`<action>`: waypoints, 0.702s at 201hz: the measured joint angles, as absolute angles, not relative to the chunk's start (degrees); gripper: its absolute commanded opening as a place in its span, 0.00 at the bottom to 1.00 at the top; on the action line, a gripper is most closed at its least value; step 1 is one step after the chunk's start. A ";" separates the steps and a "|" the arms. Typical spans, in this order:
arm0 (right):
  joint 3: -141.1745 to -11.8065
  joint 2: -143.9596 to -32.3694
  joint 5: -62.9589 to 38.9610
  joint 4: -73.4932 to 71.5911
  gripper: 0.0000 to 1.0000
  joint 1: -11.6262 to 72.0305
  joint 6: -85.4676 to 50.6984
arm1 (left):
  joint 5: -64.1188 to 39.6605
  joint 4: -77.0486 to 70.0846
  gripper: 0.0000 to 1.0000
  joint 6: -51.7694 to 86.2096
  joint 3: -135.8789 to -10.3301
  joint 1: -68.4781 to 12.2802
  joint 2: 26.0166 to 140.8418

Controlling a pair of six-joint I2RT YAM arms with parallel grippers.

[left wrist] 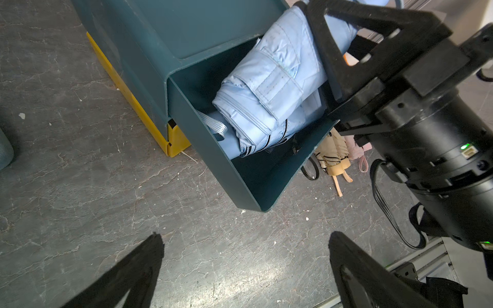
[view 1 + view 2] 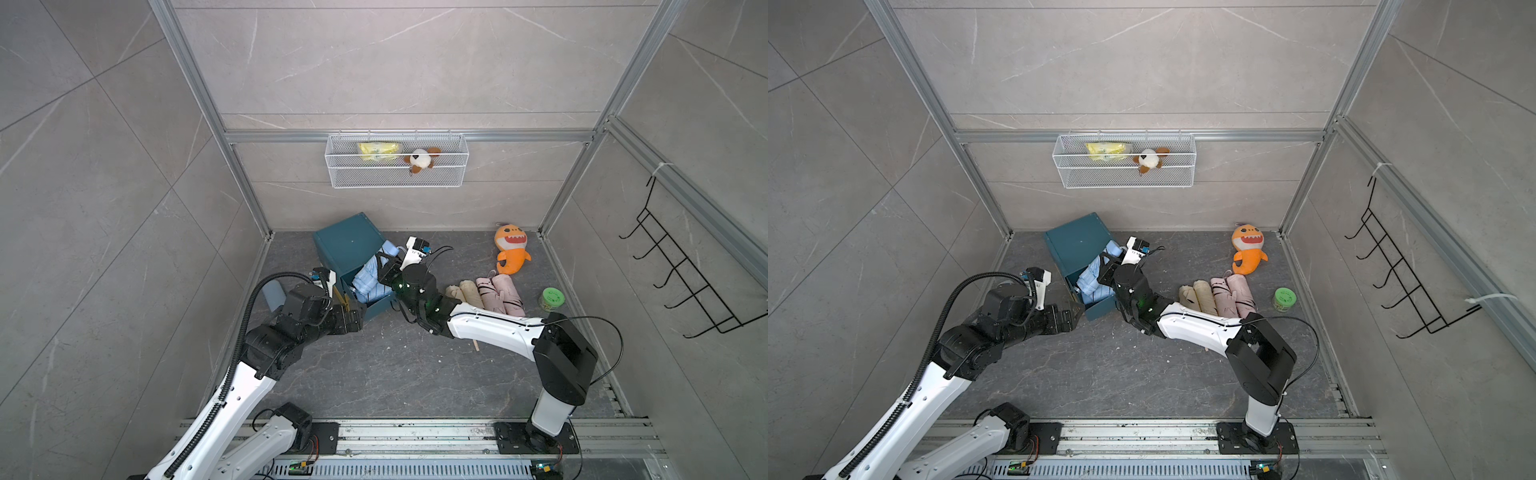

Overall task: Place the umbrella in the drawer by color
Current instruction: Place the umbrella in the drawer.

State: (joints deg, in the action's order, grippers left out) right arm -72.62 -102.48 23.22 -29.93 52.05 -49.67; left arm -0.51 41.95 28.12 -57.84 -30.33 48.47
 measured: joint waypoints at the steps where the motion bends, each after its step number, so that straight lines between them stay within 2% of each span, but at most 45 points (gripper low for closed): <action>1: -72.66 -102.50 23.24 -29.93 0.22 52.07 -49.67 | -0.51 41.95 1.00 28.12 -57.80 -30.33 48.42; 18: -73.30 -102.67 23.64 -29.47 0.27 52.29 -49.45 | -0.51 41.95 1.00 28.12 -57.56 -30.33 48.18; 57: -73.73 -102.65 24.38 -27.16 0.51 52.64 -47.62 | -0.56 41.76 1.00 28.34 -57.36 -30.33 48.18; 77: -73.58 -102.30 25.08 -26.37 0.61 52.66 -46.41 | -0.58 41.47 1.00 28.49 -57.10 -30.33 48.21; 100: -71.88 -99.90 26.63 -25.67 0.65 52.82 -44.42 | -0.64 41.41 1.00 28.73 -56.90 -30.33 48.27; 141: -70.43 -92.71 30.13 -25.32 0.66 52.82 -38.65 | -1.19 40.49 1.00 28.99 -56.88 -30.33 48.42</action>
State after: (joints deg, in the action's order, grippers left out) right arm -70.43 -92.71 30.13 -25.32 52.82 -38.65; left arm -1.19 40.49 28.99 -56.88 -30.33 48.42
